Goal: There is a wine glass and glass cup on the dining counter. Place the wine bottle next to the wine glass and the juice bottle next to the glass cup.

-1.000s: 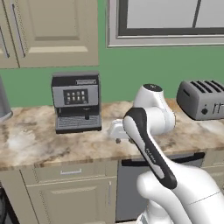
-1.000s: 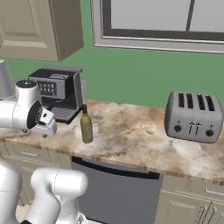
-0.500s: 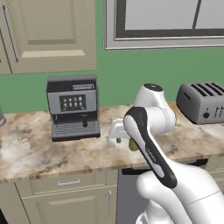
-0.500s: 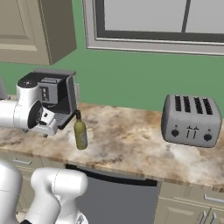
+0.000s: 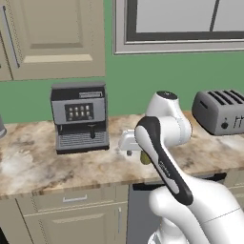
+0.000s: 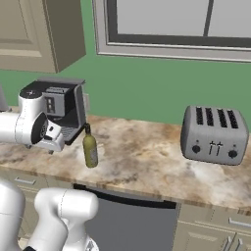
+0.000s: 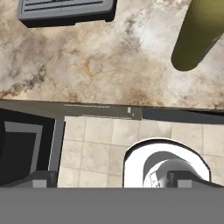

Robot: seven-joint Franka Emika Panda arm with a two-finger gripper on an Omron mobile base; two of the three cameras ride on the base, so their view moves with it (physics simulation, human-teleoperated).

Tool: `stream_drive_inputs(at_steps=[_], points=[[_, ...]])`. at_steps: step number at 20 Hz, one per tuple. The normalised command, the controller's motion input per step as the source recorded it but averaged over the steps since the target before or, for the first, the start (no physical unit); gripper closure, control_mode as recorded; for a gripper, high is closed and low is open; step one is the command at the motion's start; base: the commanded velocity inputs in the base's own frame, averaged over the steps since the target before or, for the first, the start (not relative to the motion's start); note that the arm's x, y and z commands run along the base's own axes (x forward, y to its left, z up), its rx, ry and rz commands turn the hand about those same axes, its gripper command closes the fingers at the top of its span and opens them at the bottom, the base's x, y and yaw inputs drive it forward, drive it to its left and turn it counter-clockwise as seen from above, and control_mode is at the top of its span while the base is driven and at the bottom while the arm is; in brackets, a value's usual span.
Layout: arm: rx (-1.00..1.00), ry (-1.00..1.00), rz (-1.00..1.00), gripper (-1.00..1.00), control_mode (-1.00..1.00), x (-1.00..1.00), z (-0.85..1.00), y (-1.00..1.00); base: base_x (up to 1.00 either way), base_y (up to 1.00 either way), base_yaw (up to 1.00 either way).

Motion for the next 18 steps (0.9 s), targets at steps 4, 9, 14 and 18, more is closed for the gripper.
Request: stream_drive_inputs(at_steps=[4, 9, 14, 18], points=[[0.0, 0.0, 0.0, -1.0, 1.0, 0.0, 0.0, 0.0, 0.0, 0.0, 0.0], [0.0, 0.0, 0.0, -1.0, 1.0, 0.0, 0.0, 0.0, 0.0, 0.01, 0.0], [-0.11, -0.06, -0.18, -1.0, -1.0, 0.03, 0.01, 0.23, 0.0, 0.03, -0.01], [-0.27, -0.17, -0.47, -1.0, -1.0, 0.15, 0.01, 0.47, 0.0, 0.0, 0.0]])
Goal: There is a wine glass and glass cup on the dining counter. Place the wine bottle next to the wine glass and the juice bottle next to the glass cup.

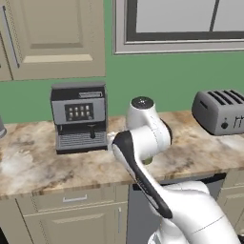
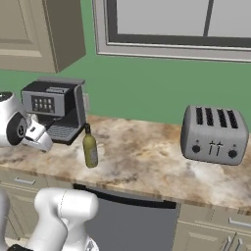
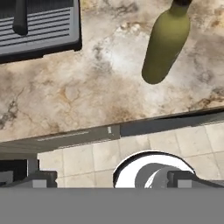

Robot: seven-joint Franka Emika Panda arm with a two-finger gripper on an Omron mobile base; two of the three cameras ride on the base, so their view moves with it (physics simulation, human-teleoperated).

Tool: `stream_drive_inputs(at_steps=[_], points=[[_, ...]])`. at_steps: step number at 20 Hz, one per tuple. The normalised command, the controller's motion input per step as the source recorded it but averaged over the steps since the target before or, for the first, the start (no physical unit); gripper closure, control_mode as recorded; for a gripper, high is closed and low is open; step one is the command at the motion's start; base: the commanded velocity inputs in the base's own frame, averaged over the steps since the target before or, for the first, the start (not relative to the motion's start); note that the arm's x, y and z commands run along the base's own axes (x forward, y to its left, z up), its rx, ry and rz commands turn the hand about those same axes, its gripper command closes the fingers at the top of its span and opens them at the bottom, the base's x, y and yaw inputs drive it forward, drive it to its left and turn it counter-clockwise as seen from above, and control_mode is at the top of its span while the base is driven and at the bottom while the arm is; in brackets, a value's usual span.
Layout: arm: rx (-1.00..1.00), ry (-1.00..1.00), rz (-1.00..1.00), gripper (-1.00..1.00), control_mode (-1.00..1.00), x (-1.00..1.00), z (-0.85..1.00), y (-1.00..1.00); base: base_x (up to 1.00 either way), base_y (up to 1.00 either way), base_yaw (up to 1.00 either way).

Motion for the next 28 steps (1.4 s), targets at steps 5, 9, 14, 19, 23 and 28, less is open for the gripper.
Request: stream_drive_inputs(at_steps=[5, 9, 14, 19, 23, 28], points=[[-0.21, -0.08, -0.59, -1.0, -1.0, 0.09, 0.03, 0.31, 0.0, 0.0, 0.0], [-0.11, -0.07, -0.64, -1.0, -1.0, 0.01, 0.01, 0.13, 0.0, 0.0, 0.0], [-0.1, -0.11, -0.51, -1.0, -1.0, -0.04, 0.0, 0.0, 0.0, 0.0, 0.0], [-0.11, -0.18, -0.32, -1.0, -1.0, -0.14, 0.0, -0.03, 0.0, 0.0, 0.0], [-0.01, -0.23, -0.08, -1.0, -1.0, -0.18, 0.0, -0.19, 0.0, 0.0, 0.0], [0.0, -0.04, -0.05, -1.0, -1.0, -0.02, 0.0, -0.26, 0.0, 0.0, 0.0]])
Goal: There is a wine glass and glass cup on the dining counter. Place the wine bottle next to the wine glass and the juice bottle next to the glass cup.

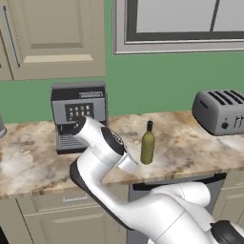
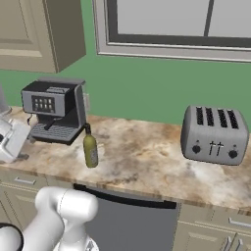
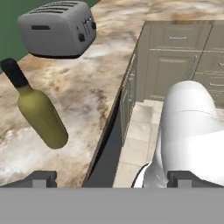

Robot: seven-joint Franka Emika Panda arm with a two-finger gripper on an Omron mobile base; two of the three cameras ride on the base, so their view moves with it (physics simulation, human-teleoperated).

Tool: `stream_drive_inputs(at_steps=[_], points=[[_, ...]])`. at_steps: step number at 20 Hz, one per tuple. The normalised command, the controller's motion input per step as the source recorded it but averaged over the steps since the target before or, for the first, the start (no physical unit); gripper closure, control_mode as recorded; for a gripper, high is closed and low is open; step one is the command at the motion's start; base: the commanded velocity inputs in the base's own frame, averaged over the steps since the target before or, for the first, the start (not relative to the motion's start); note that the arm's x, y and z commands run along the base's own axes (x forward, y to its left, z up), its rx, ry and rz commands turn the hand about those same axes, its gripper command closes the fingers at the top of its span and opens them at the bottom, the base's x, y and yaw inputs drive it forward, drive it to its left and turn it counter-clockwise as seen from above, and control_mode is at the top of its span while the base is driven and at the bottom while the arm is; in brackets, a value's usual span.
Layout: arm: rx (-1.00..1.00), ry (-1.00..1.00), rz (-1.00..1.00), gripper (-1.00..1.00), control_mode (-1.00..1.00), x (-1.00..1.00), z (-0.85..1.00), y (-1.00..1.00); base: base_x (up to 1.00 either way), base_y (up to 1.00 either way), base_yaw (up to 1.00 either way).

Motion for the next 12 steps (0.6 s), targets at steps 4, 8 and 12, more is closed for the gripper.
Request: stream_drive_inputs(at_steps=[4, 8, 12], points=[[0.0, 0.0, 0.0, -1.0, -1.0, 0.05, 0.0, -0.28, 0.0, 0.0, 0.0], [0.0, 0.01, 0.0, -1.0, -1.0, 0.23, 0.0, -0.3, 0.0, 0.0, 0.0], [0.0, 0.03, 0.0, -1.0, -1.0, 0.27, 0.0, -0.31, 0.0, 0.0, 0.0]])
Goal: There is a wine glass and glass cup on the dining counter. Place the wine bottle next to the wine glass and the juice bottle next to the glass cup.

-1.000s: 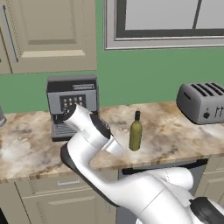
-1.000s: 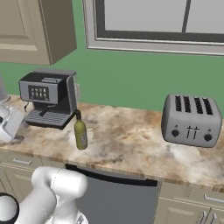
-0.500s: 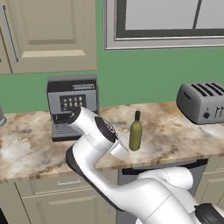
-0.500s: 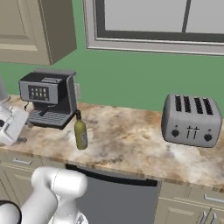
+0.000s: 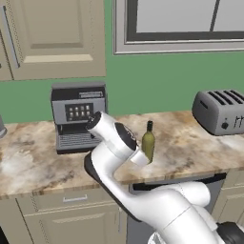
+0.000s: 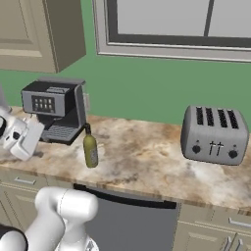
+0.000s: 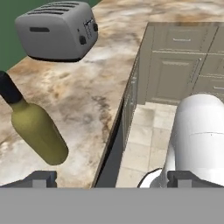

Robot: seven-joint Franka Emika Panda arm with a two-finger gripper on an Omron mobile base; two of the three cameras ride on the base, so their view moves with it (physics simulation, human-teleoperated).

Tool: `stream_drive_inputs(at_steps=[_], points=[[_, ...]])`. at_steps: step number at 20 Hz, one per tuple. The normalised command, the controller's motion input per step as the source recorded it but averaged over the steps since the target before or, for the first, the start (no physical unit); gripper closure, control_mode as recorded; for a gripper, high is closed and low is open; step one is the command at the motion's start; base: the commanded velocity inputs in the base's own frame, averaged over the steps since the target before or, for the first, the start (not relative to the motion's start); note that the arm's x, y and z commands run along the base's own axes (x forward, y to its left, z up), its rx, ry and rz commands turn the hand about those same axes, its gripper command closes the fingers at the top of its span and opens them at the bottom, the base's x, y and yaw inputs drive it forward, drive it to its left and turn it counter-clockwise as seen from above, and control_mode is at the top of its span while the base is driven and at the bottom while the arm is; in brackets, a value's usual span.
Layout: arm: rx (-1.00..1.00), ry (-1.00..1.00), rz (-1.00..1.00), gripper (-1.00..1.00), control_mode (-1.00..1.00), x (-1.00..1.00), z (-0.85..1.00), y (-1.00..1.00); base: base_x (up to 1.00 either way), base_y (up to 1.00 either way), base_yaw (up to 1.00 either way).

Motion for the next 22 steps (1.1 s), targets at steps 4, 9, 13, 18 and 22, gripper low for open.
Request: stream_drive_inputs(at_steps=[4, 9, 13, 18, 22], points=[[0.0, 0.05, 0.0, -1.0, -1.0, 0.36, 0.0, -0.29, 0.0, 0.0, 0.0], [-0.03, 0.04, 0.0, -1.0, -1.0, 0.46, -0.07, -0.19, 0.0, 0.0, 0.0], [-0.01, 0.0, 0.0, -1.0, -1.0, 0.24, -0.01, -0.2, 0.0, 0.0, 0.0], [-0.02, 0.0, 0.01, -1.0, -1.0, 0.19, -0.02, -0.2, 0.0, 0.0, 0.0], [-0.09, 0.0, 0.03, -1.0, -1.0, 0.03, -0.05, -0.11, 0.0, 0.0, 0.0]])
